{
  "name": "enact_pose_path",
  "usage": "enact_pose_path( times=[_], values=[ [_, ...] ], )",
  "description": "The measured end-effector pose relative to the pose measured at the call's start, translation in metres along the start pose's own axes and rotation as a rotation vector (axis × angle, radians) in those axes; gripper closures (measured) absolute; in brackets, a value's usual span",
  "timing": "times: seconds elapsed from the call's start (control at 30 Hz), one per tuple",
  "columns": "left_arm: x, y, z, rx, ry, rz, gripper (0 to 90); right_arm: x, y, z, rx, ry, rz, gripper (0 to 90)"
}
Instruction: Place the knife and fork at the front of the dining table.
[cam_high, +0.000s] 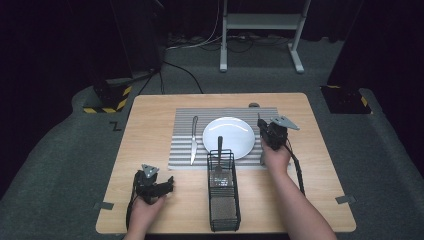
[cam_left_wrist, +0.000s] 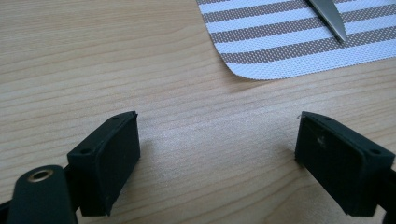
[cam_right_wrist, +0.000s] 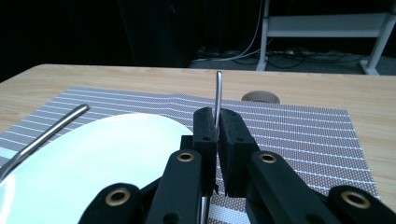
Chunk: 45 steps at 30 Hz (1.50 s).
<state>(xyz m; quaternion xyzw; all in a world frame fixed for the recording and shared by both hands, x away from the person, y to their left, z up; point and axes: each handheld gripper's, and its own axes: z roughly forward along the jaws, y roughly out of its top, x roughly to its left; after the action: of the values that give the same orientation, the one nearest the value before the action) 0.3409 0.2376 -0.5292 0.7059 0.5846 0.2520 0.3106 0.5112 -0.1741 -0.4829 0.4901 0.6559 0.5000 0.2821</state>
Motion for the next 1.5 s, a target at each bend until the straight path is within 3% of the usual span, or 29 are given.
enact_pose_path(
  times=[0.27,0.47,0.9,0.93,1.13,1.5],
  values=[
    [0.000,0.000,0.000,0.000,0.000,0.002,14.1,-0.007,-0.009,0.017,0.068,-0.027,0.005,85.5],
    [0.000,0.000,0.000,0.000,0.000,0.002,14.1,-0.013,-0.010,0.022,0.098,-0.024,0.051,85.2],
    [0.000,0.000,0.000,-0.001,0.000,0.002,14.1,-0.016,-0.010,0.027,0.141,-0.032,0.063,84.1],
    [0.000,0.000,0.000,0.000,0.000,0.002,14.1,-0.017,-0.010,0.027,0.142,-0.033,0.065,79.0],
    [0.000,0.000,0.000,-0.001,-0.001,0.003,14.1,-0.016,-0.009,0.025,0.146,-0.026,0.075,77.5],
    [0.000,0.000,0.000,-0.001,0.000,0.002,14.1,-0.011,-0.006,0.002,0.137,-0.043,-0.010,79.9]
  ],
)
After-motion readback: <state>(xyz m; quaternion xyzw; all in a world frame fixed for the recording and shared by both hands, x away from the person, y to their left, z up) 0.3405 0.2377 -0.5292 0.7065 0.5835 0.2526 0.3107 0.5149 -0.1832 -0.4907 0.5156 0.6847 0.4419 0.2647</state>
